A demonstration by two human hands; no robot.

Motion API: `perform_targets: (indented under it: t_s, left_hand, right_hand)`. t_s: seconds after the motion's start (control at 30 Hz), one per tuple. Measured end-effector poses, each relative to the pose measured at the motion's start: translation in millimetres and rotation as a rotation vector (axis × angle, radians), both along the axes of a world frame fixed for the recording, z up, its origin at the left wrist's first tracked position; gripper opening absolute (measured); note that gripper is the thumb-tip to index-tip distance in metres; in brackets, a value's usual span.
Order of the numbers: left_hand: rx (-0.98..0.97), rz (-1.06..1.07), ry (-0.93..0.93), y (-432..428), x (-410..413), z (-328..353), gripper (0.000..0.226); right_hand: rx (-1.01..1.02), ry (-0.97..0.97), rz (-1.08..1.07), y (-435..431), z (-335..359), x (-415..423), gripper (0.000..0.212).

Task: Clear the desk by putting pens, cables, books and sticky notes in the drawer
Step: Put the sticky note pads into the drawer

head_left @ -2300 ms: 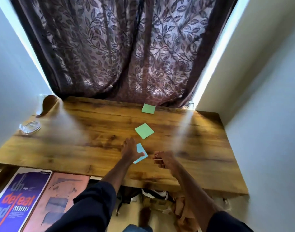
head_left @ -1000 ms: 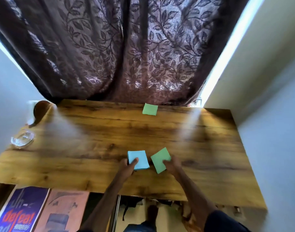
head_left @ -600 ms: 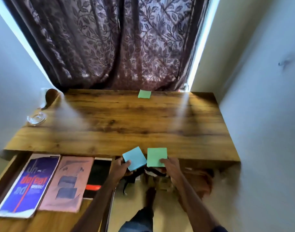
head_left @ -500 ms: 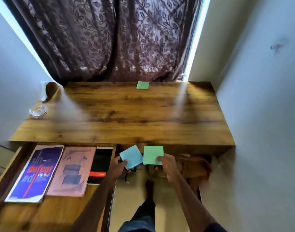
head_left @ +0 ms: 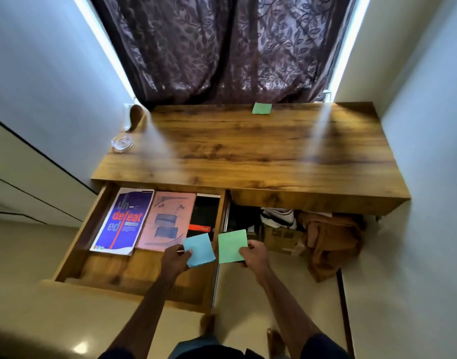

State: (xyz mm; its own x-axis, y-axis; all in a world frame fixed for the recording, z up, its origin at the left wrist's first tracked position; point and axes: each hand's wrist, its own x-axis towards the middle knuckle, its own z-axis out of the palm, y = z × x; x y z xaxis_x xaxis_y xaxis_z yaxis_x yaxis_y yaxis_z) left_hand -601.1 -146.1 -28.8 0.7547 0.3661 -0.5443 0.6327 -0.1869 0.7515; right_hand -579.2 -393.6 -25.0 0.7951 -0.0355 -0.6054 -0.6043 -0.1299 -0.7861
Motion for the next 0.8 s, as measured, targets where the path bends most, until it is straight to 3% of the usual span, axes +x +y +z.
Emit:
perform_targets:
  t_s: [0.23, 0.47, 0.57, 0.8]
  left_hand:
    - [0.107, -0.097, 0.092, 109, 9, -58, 0.033]
    - [0.197, -0.366, 0.231, 206, 21, -163, 0.044]
    - [0.251, -0.467, 0.292, 208, 21, -135, 0.027]
    - [0.248, -0.596, 0.346, 218, 15, -121, 0.035]
  right_hand:
    - [-0.153, -0.077, 0.009, 98, -27, 2, 0.024]
    - [-0.389, 0.137, -0.093, 185, -69, -25, 0.026]
    - [-0.456, 0.151, -0.041, 209, -83, -34, 0.032]
    - [-0.601, 0.211, -0.044, 248, -101, -27, 0.031]
